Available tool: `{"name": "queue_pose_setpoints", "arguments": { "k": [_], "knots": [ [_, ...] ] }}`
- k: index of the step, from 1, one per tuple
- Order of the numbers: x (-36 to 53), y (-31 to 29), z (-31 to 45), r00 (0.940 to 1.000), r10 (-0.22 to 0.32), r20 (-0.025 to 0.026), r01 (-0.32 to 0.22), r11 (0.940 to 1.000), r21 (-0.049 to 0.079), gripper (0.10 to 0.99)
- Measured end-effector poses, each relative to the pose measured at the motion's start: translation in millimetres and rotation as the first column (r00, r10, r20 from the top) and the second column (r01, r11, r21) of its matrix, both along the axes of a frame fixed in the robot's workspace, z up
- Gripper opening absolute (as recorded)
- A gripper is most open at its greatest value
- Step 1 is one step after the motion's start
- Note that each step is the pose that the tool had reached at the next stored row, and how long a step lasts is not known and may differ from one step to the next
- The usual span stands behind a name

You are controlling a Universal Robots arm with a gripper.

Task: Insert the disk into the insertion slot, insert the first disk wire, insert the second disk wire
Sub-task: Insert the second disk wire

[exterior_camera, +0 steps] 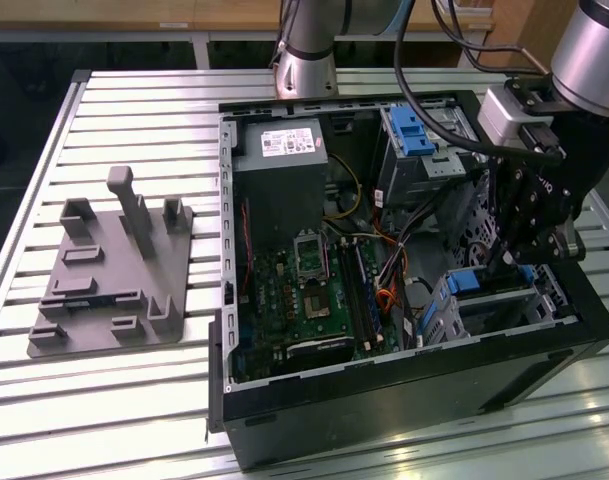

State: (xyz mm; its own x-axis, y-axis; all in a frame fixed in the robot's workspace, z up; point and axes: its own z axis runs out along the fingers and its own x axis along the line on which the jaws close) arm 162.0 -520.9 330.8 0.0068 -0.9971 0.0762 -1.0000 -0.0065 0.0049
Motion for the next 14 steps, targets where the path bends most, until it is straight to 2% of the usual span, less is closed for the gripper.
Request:
{"name": "queue_pose_setpoints", "arguments": {
  "k": [8, 9, 10, 12, 13, 14],
  "knots": [
    [0.0, -0.9, -0.8, 1.0, 0.0, 0.0, 0.0, 1.0, 0.0, 0.157],
    [0.0, -1.0, -1.0, 1.0, 0.0, -0.0001, 0.0, 1.0, 0.001, 0.212],
    [0.0, -1.0, -1.0, 1.0, 0.0, -0.0001, 0.0, 1.0, 0.001, 0.212],
    [0.0, -1.0, -0.6, 1.0, 0.0, 0.0, 0.0, 1.0, 0.002, 0.329],
    [0.0, -1.0, 0.1, 1.0, 0.0, 0.0, 0.0, 1.0, 0.002, 0.329],
    [0.0, -1.0, 1.0, 1.0, 0.0, 0.0, 0.0, 1.0, 0.002, 0.392]
  ]
}}
